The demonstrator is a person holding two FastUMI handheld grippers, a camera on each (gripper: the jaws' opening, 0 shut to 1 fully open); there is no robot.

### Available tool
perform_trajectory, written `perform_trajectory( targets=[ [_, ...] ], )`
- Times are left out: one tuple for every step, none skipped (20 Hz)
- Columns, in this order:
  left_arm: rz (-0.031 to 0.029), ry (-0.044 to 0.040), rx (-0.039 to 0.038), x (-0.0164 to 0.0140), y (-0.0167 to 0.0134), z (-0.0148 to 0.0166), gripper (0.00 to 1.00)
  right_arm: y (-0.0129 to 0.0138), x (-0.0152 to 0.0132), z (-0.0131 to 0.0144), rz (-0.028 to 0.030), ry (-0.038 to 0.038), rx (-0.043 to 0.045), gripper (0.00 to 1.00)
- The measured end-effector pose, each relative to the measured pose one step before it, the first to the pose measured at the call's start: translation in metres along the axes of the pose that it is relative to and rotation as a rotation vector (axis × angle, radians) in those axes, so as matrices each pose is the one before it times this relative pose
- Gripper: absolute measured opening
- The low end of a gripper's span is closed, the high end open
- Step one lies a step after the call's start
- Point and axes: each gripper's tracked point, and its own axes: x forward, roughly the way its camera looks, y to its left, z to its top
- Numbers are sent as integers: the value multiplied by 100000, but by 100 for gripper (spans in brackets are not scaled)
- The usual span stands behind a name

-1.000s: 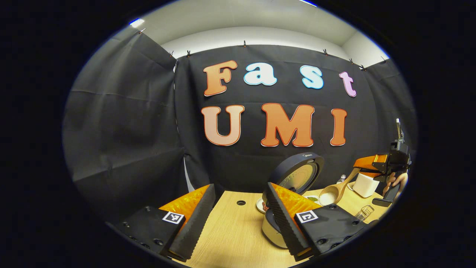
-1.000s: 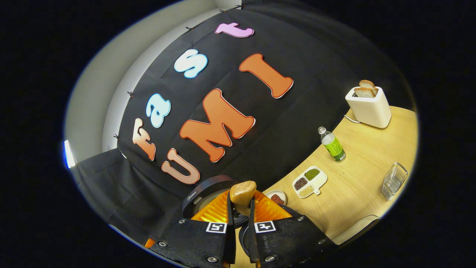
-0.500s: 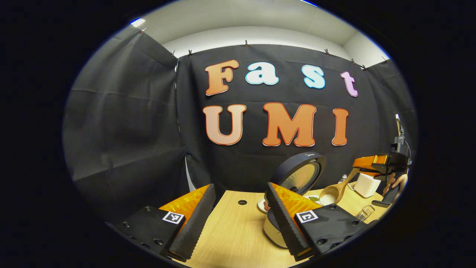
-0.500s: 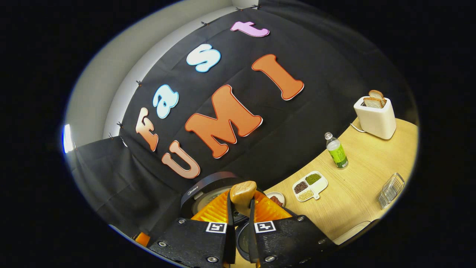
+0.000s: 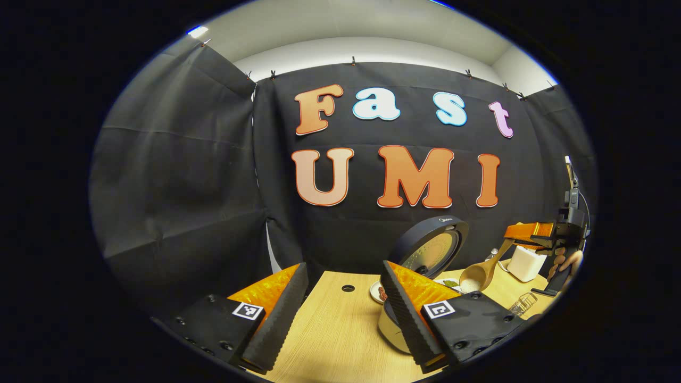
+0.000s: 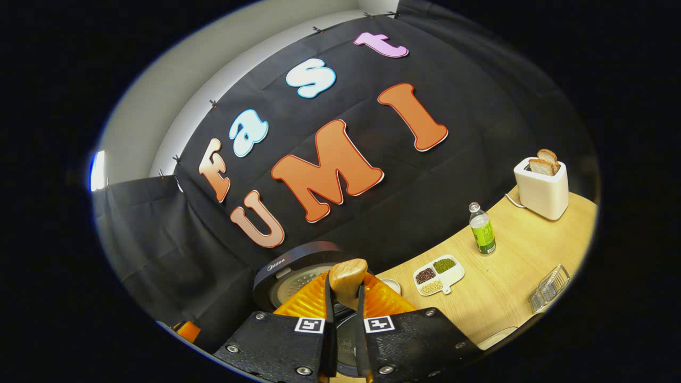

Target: Close the left gripper, press the button to open the rice cooker; take a wooden spoon from the chopstick holder with the right hand, scoop a spoonful of rice and pour it into the rice cooker, then put the wooden spoon back into the chopstick holder.

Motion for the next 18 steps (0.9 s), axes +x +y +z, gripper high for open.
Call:
perform_trajectory(
  targets=[
    [206,81,-27,-1,63,13,90,-86,26,-168,-209,137,-1976,13],
    [186,81,-27,55,108,-13,90,26,-41,-96,-48,141,-1854,13],
    [152,119,9,94,37,-144,90,150,-6,-186,-128,288,-1259,13],
    [135,126,-14,-80,42,-115,90,314,149,-146,251,385,-1229,13],
    [23,243,17,-1,-21,-70,90,223,-6,-78,549,293,-1158,13],
    [-77,247,106,106,-31,-26,90,651,93,43,650,213,-1428,13],
    [27,141,314,22,113,-53,90,322,220,-58,552,43,-1579,13],
    [74,62,380,155,-48,-36,90,219,-39,-82,404,185,-1606,18],
    [-2,-116,176,-20,12,24,90,266,82,-30,-154,-294,-1463,13],
    [-197,-146,-267,-54,133,80,90,294,102,-84,271,-26,-2619,13],
    [-50,-161,-404,-35,75,113,90,329,22,-114,151,29,-3002,13],
    [227,-239,-301,69,90,10,90,248,-12,-150,424,195,-2931,13],
    [432,-198,-124,80,176,84,94,401,10,-50,921,34,-2455,13],
    [390,-49,-102,46,132,96,97,566,8,-71,962,-4,-1933,13],
    [313,64,-137,-5,207,-88,94,381,-12,-8,746,-10,-1909,13],
    [198,81,-146,5,78,21,90,237,-55,-73,518,-8,-2138,13],
    [155,70,-3,-16,164,5,94,235,-49,-89,196,-49,-2290,13],
    [214,62,176,-87,97,-59,90,222,99,-23,286,-14,-2187,13]
  ],
)
